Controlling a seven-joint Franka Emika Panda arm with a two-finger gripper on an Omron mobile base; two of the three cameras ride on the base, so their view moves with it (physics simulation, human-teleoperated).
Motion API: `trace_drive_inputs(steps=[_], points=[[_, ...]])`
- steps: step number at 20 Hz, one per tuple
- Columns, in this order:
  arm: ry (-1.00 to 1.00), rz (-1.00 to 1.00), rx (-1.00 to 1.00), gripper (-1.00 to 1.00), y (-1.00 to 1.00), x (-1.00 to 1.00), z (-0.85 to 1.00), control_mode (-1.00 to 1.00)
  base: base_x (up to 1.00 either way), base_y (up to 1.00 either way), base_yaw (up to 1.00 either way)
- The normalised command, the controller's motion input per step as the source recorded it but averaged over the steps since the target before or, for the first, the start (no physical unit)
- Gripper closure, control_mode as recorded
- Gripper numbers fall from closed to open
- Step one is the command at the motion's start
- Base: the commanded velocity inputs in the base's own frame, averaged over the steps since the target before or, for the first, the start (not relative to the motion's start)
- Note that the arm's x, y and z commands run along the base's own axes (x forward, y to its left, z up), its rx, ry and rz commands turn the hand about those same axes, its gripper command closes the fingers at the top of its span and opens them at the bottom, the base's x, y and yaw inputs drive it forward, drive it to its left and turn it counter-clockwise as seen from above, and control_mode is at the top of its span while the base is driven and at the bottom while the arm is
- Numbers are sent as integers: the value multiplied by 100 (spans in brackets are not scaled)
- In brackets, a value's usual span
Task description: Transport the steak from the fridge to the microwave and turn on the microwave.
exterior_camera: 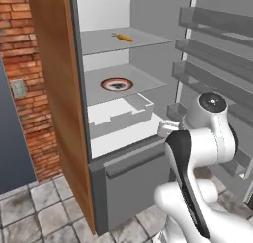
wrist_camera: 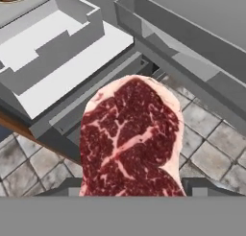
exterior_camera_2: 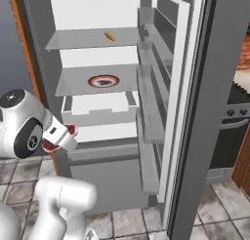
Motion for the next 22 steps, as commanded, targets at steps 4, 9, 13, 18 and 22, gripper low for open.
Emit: trace_drive_inputs(steps=[4, 9, 13, 18, 22], points=[[0, 0, 0, 100, 0, 0, 0, 100, -26, 32, -29], [0, 0, 0, 100, 0, 0, 0, 100, -28, 29, -29], [0, 0, 0, 100, 0, 0, 0, 100, -30, 31, -31], [0, 0, 0, 100, 0, 0, 0, 100, -30, 36, -30], [0, 0, 0, 100, 0, 0, 0, 100, -34, 31, -30]])
